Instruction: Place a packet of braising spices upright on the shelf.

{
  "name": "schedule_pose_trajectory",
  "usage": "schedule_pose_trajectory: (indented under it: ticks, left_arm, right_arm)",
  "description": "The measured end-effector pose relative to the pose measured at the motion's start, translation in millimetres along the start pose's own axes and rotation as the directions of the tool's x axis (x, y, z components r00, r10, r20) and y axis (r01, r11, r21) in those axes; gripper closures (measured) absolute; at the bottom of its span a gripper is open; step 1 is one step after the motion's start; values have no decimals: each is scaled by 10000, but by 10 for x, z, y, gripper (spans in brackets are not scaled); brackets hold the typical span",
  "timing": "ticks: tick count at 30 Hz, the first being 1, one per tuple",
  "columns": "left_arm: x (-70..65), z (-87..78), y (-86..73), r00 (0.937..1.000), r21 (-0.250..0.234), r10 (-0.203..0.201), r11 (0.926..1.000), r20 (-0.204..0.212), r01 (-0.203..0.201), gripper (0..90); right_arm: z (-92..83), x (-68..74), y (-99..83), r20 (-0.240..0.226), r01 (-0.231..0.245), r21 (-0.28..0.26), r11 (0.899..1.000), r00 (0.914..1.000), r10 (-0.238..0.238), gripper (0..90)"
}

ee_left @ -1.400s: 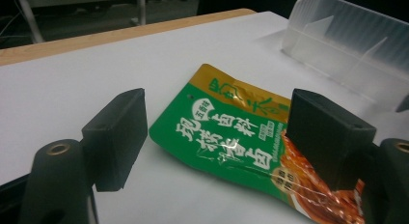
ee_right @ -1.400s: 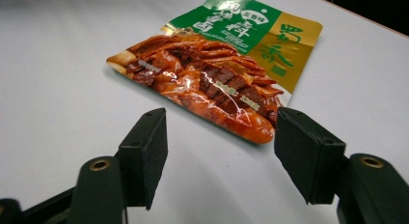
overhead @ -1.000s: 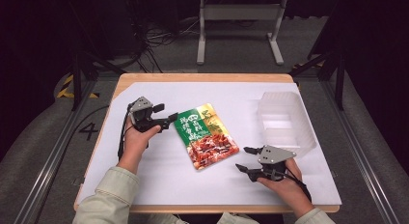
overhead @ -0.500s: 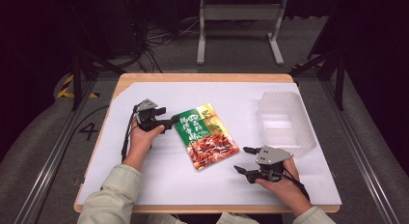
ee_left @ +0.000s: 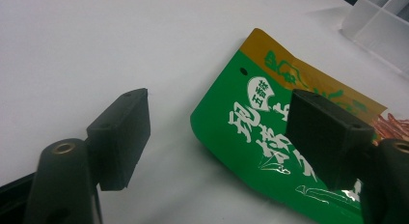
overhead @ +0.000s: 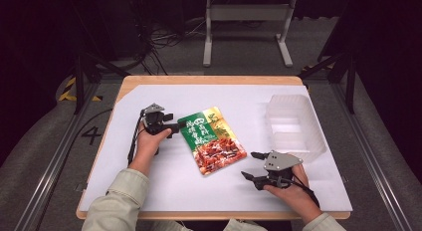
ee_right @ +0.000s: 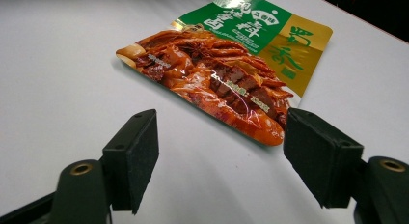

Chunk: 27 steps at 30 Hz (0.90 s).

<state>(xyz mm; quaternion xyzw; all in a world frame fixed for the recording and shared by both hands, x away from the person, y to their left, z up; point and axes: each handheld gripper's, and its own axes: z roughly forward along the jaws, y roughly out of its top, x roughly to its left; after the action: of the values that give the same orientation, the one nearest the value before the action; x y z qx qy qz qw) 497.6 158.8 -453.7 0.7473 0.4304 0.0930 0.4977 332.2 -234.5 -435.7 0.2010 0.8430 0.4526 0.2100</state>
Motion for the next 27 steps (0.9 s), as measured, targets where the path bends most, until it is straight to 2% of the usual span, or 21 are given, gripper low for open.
schedule_pose_trajectory:
  ticks: [2, 4, 6, 8, 12, 18, 23, 27]
  left_arm:
    - [-1, 7, 1, 9999, 70, -107, 9999, -39, 107, 270]
    - [9, 22, -6, 9985, 332, -507, 9982, 187, 501, 293]
    - [9, 26, -4, 9983, 403, -573, 9976, 101, 569, 294]
    - [10, 35, -7, 9966, 647, -815, 9946, 78, 808, 306]
    - [-2, 55, -5, 9970, 929, -766, 9927, -128, 774, 307]
    - [-14, 79, -7, 9965, 1213, -840, 9891, -45, 839, 331]
    - [-20, 81, -6, 9944, 1221, -1054, 9869, -49, 1053, 332]
    - [-44, 97, -9, 9936, 1217, -1122, 9865, 133, 1098, 355]
  right_arm:
    - [-1, 0, 1, -2, -10, -12, 10000, 10000, 10, 290]
    - [-4, 2, 2, -9, -35, -33, 10000, 10000, 35, 289]
    - [-5, 4, 2, -27, -42, -43, 10000, 10000, 42, 288]
    - [-4, 6, 2, -43, -50, -42, 10000, 10000, 49, 286]
    - [-2, 8, 2, -45, -40, -35, 10000, 10000, 40, 286]
    - [-2, 11, 6, -56, -46, -65, 10000, 10000, 46, 284]
    - [2, 16, 10, -93, -46, -61, 10000, 9999, 45, 284]
    - [5, 18, 10, -87, -50, -56, 10000, 9999, 49, 284]
